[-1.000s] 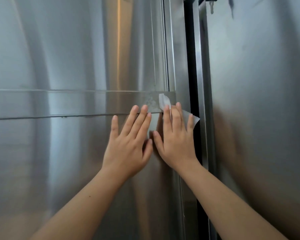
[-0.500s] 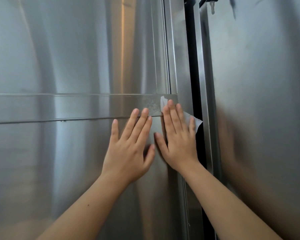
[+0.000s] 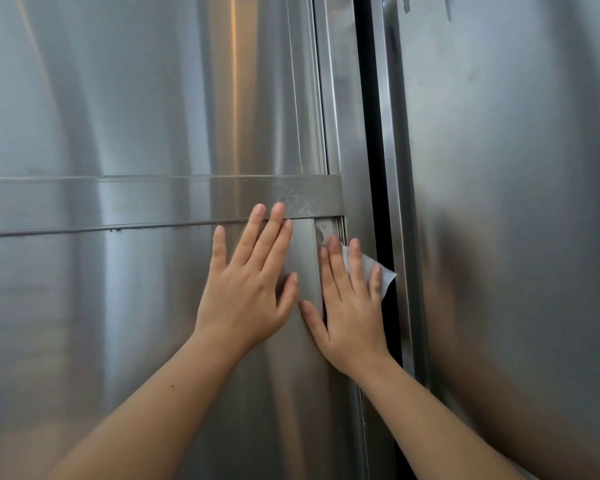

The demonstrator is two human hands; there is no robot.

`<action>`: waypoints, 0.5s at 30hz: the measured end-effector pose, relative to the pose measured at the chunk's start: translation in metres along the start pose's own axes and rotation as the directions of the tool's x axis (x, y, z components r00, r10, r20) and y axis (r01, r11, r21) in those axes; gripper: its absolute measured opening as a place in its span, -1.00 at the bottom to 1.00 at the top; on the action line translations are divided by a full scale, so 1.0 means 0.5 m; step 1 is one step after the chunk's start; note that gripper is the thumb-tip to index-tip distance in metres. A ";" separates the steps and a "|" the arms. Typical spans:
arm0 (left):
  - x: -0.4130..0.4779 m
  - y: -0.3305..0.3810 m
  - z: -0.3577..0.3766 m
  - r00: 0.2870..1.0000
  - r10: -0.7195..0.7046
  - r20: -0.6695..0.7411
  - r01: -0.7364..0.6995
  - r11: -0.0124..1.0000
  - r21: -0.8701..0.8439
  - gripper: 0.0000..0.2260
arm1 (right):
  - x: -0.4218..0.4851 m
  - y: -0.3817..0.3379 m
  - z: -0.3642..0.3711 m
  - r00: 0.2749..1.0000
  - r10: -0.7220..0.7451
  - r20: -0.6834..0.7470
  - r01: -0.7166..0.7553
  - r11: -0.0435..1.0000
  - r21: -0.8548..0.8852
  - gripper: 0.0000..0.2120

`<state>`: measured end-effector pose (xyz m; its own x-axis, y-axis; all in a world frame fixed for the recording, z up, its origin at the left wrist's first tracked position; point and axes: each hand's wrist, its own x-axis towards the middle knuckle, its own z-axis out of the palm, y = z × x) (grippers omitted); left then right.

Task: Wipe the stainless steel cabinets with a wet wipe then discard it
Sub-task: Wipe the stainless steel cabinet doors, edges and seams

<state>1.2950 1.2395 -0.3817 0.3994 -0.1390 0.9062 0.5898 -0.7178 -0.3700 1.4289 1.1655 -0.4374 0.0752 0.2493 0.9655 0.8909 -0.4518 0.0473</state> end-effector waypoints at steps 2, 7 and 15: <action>0.000 0.000 0.000 1.000 0.002 0.004 -0.002 1.000 0.003 -0.45 | -0.007 0.002 -0.002 1.000 -0.018 0.000 0.018 0.999 0.029 -0.37; 0.000 -0.001 0.002 1.000 0.003 -0.002 -0.003 1.000 0.001 -0.45 | 0.025 0.004 -0.013 0.999 -0.031 -0.010 0.031 1.000 0.007 -0.37; 0.000 -0.001 0.005 1.000 0.003 -0.003 -0.003 1.000 0.003 -0.44 | 0.040 0.000 -0.010 1.000 -0.003 -0.011 0.004 0.999 0.033 -0.36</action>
<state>1.2962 1.2416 -0.3821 0.3987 -0.1429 0.9059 0.5906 -0.7157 -0.3728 1.4281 1.1664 -0.4167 0.0673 0.2415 0.9681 0.9053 -0.4227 0.0425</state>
